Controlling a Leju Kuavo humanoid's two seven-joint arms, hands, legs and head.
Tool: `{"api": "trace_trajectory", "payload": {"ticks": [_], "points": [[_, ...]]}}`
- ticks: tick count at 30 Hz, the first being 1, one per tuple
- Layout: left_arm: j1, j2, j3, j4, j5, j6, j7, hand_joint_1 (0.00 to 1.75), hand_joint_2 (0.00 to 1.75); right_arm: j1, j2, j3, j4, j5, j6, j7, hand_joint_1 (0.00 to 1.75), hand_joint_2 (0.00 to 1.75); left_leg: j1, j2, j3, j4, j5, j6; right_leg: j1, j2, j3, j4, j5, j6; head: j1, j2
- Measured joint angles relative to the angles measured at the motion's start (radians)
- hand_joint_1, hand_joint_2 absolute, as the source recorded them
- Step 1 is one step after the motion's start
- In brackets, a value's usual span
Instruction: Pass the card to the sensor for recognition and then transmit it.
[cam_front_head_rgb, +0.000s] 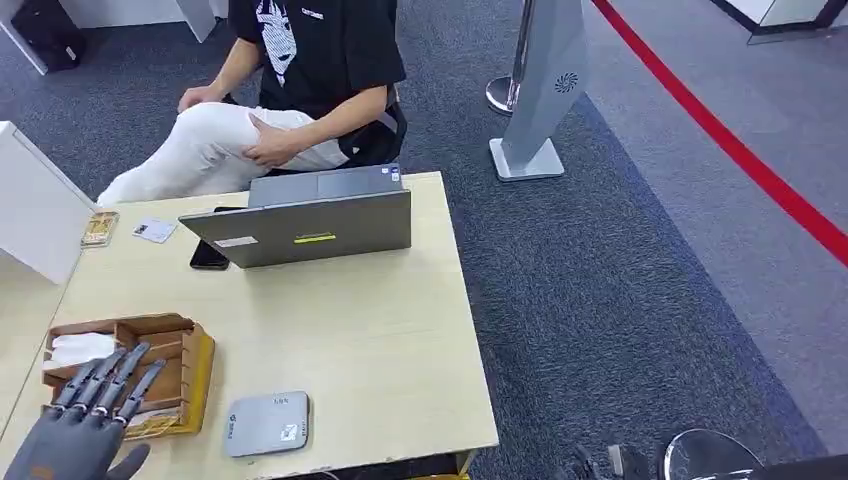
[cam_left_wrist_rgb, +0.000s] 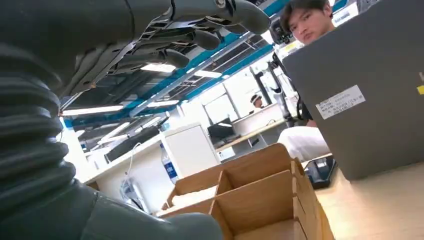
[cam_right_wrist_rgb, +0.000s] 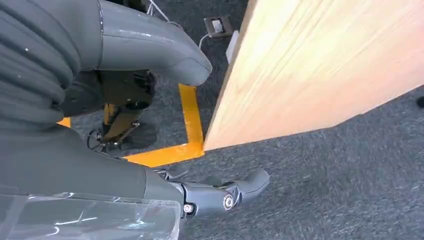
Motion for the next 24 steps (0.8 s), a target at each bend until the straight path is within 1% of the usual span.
{"api": "trace_trajectory", "payload": {"ticks": [15,24], "points": [[-0.029,-0.003,0.002,0.095,-0.016,-0.024,-0.003,0.0,1.75,-0.019,0.0,0.0,0.024,0.013,0.014,-0.01,0.0,1.75,0.0,0.0,0.0,0.0,0.0,0.0,0.0,0.0,0.0,0.0,0.0,0.0,0.0,0.0],[-0.028,-0.013,0.006,0.108,-0.017,-0.05,-0.004,0.0,1.75,-0.019,0.0,0.0,0.029,0.018,0.015,-0.014,0.0,1.75,0.0,0.0,0.0,0.0,0.0,0.0,0.0,0.0,0.0,0.0,0.0,0.0,0.0,0.0]]}}
